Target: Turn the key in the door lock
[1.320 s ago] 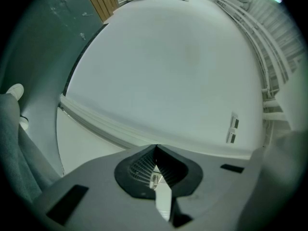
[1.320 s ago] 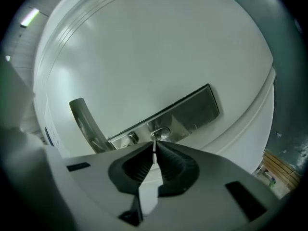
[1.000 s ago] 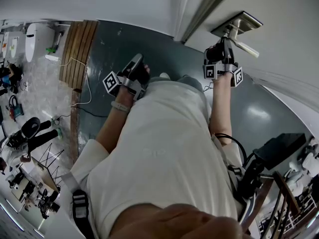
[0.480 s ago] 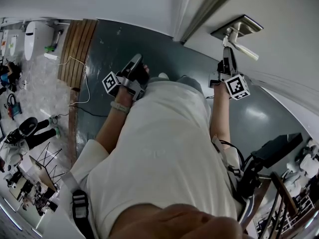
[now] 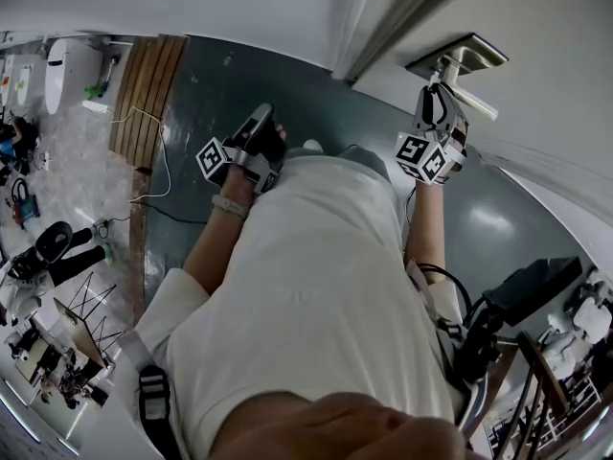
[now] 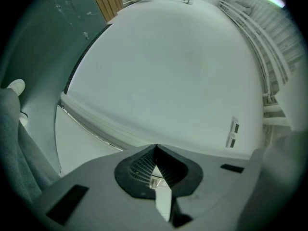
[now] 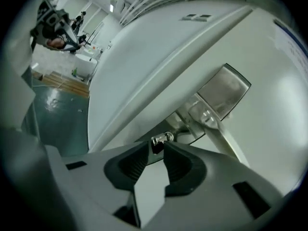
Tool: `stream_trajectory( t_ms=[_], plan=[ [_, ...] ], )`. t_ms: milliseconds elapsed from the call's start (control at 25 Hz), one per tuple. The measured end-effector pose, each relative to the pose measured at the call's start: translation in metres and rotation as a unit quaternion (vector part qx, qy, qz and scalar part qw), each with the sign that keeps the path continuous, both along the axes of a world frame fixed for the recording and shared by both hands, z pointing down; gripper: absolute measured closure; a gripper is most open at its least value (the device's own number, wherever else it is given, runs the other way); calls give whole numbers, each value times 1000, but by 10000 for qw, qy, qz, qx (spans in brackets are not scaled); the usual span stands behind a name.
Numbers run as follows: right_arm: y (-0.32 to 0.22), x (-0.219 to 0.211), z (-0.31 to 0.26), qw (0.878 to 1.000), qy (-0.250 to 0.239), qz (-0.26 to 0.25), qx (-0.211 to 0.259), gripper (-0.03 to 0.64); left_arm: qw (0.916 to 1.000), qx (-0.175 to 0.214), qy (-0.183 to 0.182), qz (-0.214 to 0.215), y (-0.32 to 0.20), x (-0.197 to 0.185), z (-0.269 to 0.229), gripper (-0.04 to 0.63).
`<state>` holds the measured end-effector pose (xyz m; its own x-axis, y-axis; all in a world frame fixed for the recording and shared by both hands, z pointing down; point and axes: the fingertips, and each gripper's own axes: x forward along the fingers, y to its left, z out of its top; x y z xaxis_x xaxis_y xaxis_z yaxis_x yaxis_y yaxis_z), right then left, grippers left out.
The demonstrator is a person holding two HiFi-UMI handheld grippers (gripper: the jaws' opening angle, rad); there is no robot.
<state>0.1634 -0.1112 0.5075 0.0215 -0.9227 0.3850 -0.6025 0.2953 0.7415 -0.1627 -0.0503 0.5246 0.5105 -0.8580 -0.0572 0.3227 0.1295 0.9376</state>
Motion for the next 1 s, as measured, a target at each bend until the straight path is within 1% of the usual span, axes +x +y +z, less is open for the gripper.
stream_trajectory(
  t_ms=[80,160,240,280,360,480,560,600,640,680,720,800,840,920,960,1000],
  plan=[
    [-5,2,0,9991,416,66,102,525,10000,7,14,-40,1,-1,-1,589],
    [-9,2,0,9975,659,138,204,525,10000,-4,20,-67,2,-2,1,589],
    [-11,2,-3,9973,633,228,293,526,10000,-8,23,-77,1,-3,0,589],
    [-12,2,-5,9976,545,273,322,528,10000,-10,24,-82,1,-4,-1,589],
    [-12,2,-8,9987,166,362,329,545,10000,-27,26,-85,1,-5,0,589],
    [-12,5,-9,9956,-711,539,280,546,10000,-24,26,-72,2,-4,2,589],
    [-13,6,-9,9871,-1410,710,272,546,10000,-20,13,-54,2,-3,3,589],
    [-14,7,-10,9793,-1843,794,278,546,10000,-23,12,-50,1,-3,3,589],
    [-15,7,-11,9678,-2346,869,284,546,10000,-29,14,-50,1,-4,2,589],
    [-15,8,-11,9523,-2892,933,280,548,10000,-34,18,-56,1,-4,1,589],
    [-15,10,-11,9328,-3457,979,268,548,10000,-38,20,-68,1,-4,1,589],
    [-13,13,-10,8871,-4496,1010,248,549,9999,-45,23,-89,2,-5,0,589],
    [-12,14,-10,8664,-4885,1006,243,552,9999,-50,26,-92,2,-5,0,589],
    [-11,14,-11,8314,-5463,989,246,552,10000,-46,17,-78,3,-5,0,589],
    [-10,15,-11,8090,-5788,993,247,552,10000,-37,1,-68,3,-5,1,589],
    [-9,16,-11,7790,-6183,1016,244,552,10000,-29,-15,-61,4,-4,2,589]
  ],
)
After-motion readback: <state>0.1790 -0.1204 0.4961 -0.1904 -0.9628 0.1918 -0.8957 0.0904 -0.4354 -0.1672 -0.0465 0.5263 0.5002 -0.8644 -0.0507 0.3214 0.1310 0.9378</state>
